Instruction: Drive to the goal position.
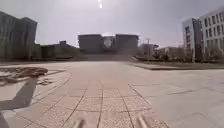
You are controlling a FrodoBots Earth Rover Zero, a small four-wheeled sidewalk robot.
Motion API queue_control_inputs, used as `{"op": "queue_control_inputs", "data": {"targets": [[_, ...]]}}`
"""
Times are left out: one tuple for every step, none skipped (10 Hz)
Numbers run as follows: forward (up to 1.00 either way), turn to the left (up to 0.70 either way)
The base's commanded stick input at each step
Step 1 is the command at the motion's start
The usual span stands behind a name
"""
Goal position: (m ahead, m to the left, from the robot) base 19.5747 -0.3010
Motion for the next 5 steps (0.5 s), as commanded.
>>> {"op": "queue_control_inputs", "data": {"targets": [[0.7, 0.31], [0.7, 0.0], [0.7, 0.0], [0.7, 0.01], [0.7, 0.01]]}}
